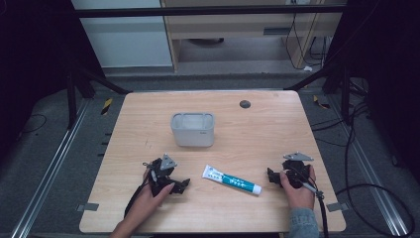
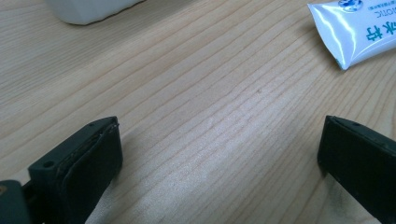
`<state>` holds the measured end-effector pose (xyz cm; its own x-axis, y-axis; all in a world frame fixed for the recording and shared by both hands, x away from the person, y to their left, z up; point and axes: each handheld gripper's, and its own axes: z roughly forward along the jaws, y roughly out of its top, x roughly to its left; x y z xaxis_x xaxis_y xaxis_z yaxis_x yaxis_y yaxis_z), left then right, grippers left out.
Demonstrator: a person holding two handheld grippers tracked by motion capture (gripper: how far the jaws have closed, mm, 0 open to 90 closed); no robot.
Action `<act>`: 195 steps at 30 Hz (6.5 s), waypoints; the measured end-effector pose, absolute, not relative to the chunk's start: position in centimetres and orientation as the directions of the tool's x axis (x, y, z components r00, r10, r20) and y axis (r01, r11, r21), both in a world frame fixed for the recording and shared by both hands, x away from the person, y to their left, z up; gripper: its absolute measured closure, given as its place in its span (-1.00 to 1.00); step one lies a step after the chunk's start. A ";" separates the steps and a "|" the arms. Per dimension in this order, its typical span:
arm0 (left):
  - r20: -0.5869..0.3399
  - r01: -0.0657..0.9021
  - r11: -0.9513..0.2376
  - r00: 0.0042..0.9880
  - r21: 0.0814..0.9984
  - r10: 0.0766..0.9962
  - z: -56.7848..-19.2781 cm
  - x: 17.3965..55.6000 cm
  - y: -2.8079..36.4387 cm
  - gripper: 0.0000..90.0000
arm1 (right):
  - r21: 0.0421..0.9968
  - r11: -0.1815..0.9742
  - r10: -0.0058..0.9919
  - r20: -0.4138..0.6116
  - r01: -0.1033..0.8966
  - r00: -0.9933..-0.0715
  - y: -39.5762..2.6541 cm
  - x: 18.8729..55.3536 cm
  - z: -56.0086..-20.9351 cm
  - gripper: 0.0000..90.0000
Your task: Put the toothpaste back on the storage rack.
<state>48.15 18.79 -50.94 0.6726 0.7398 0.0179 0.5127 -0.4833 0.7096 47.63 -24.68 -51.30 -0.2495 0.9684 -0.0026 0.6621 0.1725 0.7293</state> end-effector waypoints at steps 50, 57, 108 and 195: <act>0.019 0.510 -0.487 0.677 0.709 0.736 -50.9 49.0 18.2 -1.00 | 0.668 0.498 0.742 0.002 0.554 -0.670 -15.7 46.7 -45.7 -0.49; 0.020 0.509 -0.488 0.677 0.709 0.736 -50.9 49.0 18.2 -1.00 | 0.639 0.546 0.706 -0.004 0.541 -0.708 -14.0 46.8 -45.5 -0.60; 0.020 0.509 -0.488 0.678 0.709 0.735 -50.9 49.0 18.2 -1.00 | 0.406 0.808 0.486 -0.049 0.427 -0.873 -6.9 49.4 -46.5 0.00; 0.020 0.509 -0.489 0.678 0.709 0.735 -50.9 49.0 18.2 -1.00 | 0.637 0.542 0.704 0.013 0.548 -0.710 -13.9 49.8 -41.1 0.76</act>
<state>49.04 18.18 -50.91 0.6779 0.7349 0.0201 0.5088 -0.4887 0.7087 49.76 -13.94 -41.10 -0.7103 0.7038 0.0126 0.5482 0.5418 0.6371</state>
